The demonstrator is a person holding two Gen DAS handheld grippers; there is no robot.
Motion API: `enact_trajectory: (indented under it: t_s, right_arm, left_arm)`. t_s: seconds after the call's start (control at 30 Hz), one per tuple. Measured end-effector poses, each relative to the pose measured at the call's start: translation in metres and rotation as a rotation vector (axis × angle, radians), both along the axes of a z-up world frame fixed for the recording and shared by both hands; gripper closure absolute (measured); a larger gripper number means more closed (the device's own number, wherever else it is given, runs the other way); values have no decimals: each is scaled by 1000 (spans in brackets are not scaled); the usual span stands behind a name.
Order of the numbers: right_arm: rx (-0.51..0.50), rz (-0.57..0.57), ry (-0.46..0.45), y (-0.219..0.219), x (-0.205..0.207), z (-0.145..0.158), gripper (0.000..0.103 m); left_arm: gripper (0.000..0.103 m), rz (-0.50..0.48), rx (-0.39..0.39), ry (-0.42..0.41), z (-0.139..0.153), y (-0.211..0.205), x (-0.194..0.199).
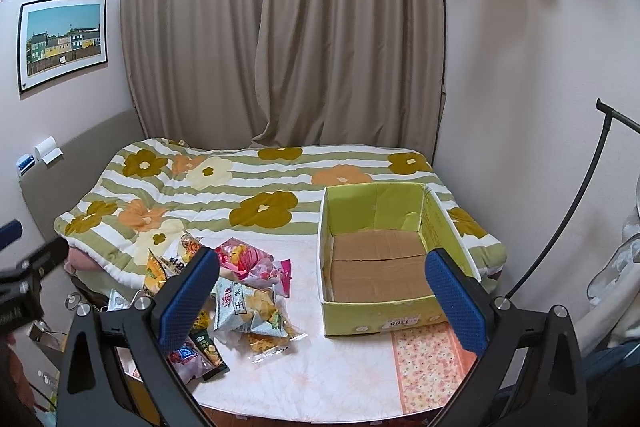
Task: Organize snacks
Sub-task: 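Grasp the purple snack bag with the left tool while the right tool grasps the white potato-chip bag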
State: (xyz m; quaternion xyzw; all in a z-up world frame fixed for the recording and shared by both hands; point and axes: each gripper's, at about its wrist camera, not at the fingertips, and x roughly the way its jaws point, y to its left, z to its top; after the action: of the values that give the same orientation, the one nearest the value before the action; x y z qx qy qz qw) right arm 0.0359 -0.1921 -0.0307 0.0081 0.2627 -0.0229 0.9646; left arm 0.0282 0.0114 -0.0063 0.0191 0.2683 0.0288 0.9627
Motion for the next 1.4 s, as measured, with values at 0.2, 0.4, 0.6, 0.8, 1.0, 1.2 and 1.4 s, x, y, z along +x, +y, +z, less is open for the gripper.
enact_trajectory:
  t_s: [0.2, 0.4, 0.6, 0.8, 1.0, 1.2, 1.4]
  right_arm:
    - [15, 35, 55, 12, 2, -8, 1]
    - [15, 100, 134, 23, 18, -33, 1]
    - [13, 204, 237, 25, 56, -76, 1]
    - [14, 355, 347, 37, 97, -119, 1]
    - [11, 452, 423, 49, 132, -156, 1]
    - [55, 501, 496, 52, 160, -189, 1]
    - [-28, 579, 492, 74, 165, -201, 1]
  left_arm:
    - [0, 31, -16, 96, -9, 28, 10]
    - [0, -24, -56, 239, -64, 34, 24]
    - [0, -117, 2, 380, -129, 9, 40]
    - [0, -189, 129, 546, -192, -11, 71]
    - [0, -243, 238, 645, -237, -29, 86]
    - [0, -215, 298, 705, -273, -34, 98]
    - [0, -203, 310, 735, -294, -37, 105]
